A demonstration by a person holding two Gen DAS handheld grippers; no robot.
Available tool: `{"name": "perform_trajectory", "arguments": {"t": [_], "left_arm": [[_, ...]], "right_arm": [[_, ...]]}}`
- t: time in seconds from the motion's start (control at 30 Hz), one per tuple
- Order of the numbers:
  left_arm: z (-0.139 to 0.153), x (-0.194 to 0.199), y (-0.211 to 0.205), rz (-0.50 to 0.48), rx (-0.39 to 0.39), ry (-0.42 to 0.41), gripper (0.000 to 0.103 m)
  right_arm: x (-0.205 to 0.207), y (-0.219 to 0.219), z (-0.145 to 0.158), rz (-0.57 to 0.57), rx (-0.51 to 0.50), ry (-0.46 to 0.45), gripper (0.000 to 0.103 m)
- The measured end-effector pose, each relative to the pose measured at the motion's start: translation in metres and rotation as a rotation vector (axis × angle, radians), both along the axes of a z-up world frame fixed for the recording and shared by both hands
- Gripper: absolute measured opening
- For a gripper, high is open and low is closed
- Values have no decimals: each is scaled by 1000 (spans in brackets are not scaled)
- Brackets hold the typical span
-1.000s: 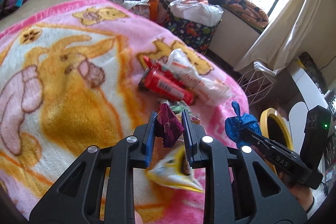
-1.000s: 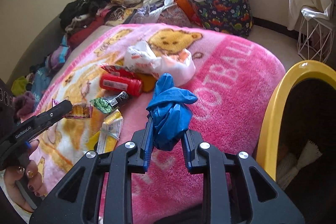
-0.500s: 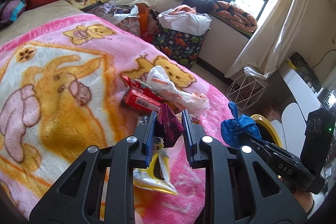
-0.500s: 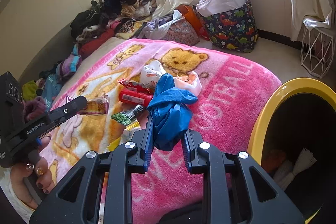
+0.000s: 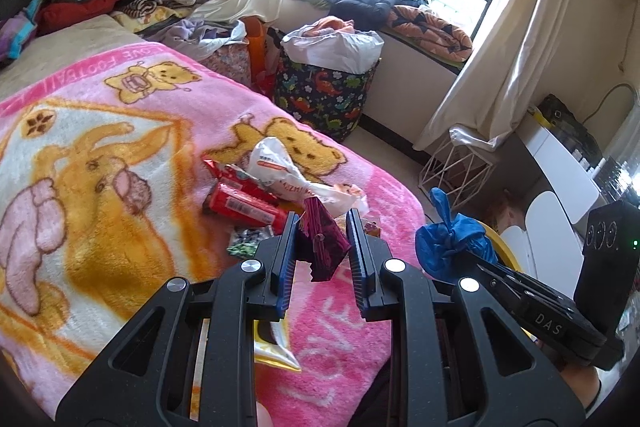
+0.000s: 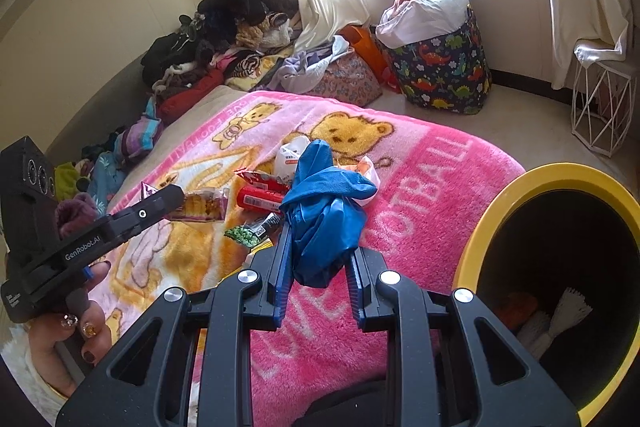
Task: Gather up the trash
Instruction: 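Carry the blue glove and pink wrapper over the yellow bin with both tools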
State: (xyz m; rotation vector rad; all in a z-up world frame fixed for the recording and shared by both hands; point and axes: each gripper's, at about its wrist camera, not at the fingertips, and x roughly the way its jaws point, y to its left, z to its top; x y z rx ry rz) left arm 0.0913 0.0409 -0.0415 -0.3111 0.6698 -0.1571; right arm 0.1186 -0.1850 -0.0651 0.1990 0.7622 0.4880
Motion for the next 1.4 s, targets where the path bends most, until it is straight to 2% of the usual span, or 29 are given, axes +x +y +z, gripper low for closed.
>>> {"name": "perform_trajectory", "arguments": {"t": [0.5, 1.4], "left_arm": [[7, -1, -27, -52, 9, -16, 18], [12, -9, -87, -177, 18, -21, 18]], "right_arm": [[-8, -24, 14, -39, 19, -38, 23], [-19, -90, 24, -182, 47, -80, 23]]}}
